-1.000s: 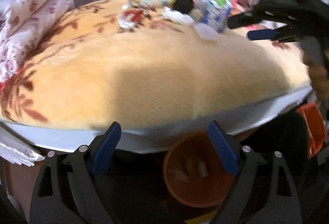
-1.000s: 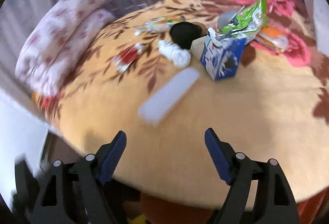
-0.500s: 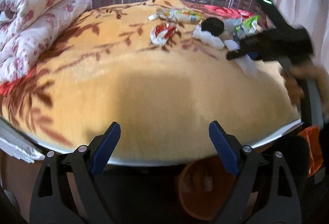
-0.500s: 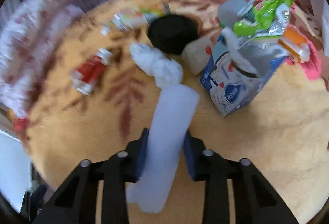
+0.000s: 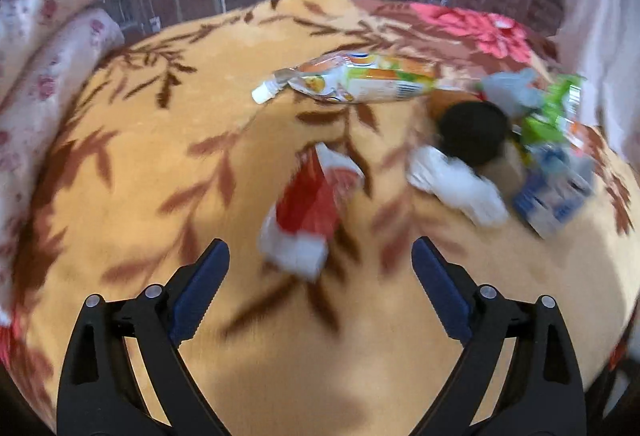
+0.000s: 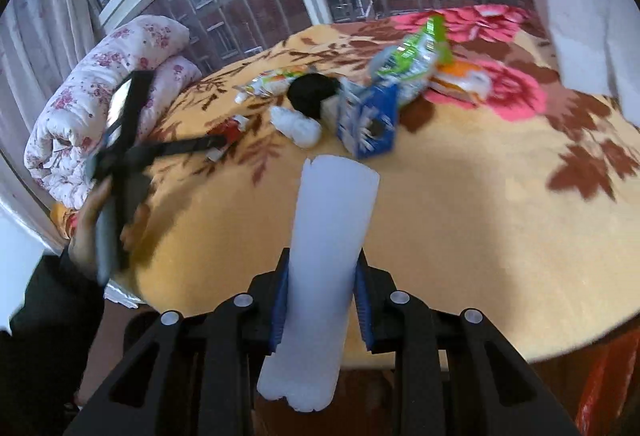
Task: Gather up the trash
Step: 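Grasp the white foam cylinder with the right tool while the left tool grasps the red wrapper, then lower both held items into the orange bin and open both tools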
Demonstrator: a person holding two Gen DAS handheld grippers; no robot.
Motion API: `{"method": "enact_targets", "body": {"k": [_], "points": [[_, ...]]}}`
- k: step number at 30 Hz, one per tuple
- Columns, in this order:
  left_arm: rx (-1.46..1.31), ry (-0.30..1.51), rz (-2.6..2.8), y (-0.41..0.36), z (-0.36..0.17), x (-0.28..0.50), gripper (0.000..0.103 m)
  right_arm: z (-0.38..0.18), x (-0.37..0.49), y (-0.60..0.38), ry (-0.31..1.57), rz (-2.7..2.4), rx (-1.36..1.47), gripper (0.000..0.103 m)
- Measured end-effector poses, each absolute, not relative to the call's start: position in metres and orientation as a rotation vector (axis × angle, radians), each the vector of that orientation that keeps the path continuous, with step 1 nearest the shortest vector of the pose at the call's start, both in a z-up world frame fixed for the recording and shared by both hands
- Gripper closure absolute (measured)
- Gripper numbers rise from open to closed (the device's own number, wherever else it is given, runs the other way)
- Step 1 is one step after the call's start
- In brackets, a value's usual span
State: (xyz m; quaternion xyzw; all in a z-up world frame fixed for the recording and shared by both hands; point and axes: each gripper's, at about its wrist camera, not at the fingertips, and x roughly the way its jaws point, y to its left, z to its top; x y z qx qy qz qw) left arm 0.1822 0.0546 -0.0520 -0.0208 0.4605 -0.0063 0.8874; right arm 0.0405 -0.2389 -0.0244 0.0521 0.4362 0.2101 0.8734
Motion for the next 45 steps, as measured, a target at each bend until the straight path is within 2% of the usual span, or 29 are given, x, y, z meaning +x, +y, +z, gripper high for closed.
{"method": "enact_targets", "body": {"k": [2,4,5,7,9,14,20,27,32,36,39,42,45], "points": [[-0.041,0.974,-0.004,0.056,-0.061,0.202,0.014,-0.028,0.033,-0.248,0.915,0.419,0.121,0.074],[-0.032,0.990,-0.005,0.057,-0.073,0.217,0.051,-0.031,0.030,-0.254,0.919,0.407,0.132,0.074],[-0.036,1.020,0.006,0.059,-0.080,0.223,0.063,-0.033,0.028,-0.256,0.921,0.400,0.132,0.074],[-0.054,0.985,0.012,0.061,-0.081,0.217,0.066,-0.035,0.026,-0.258,0.918,0.395,0.134,0.074],[-0.054,0.964,0.014,0.061,-0.079,0.212,0.076,-0.036,0.026,-0.258,0.911,0.393,0.138,0.074],[-0.149,0.901,0.017,0.057,-0.054,0.172,0.077,-0.033,0.022,-0.250,0.883,0.427,0.124,0.074],[-0.063,0.746,-0.078,0.013,0.000,0.064,0.077,-0.015,-0.005,-0.240,0.833,0.514,0.046,0.074],[0.037,0.694,-0.118,-0.024,0.011,-0.036,0.077,-0.021,-0.044,-0.236,0.861,0.607,-0.015,0.073],[0.058,0.769,-0.157,-0.043,-0.024,-0.081,0.077,-0.043,-0.071,-0.238,0.933,0.648,-0.042,0.073],[0.066,0.892,-0.207,-0.059,-0.072,-0.097,0.077,-0.079,-0.079,-0.238,1.051,0.667,-0.036,0.073],[0.051,1.014,-0.243,-0.067,-0.118,-0.092,0.077,-0.120,-0.072,-0.234,1.181,0.656,-0.044,0.073],[0.004,1.223,-0.255,-0.073,-0.180,-0.070,0.077,-0.160,-0.060,-0.227,1.287,0.610,-0.074,0.073],[-0.019,1.332,-0.229,-0.072,-0.219,-0.051,0.077,-0.211,-0.044,-0.218,1.396,0.578,-0.066,0.073]]}}
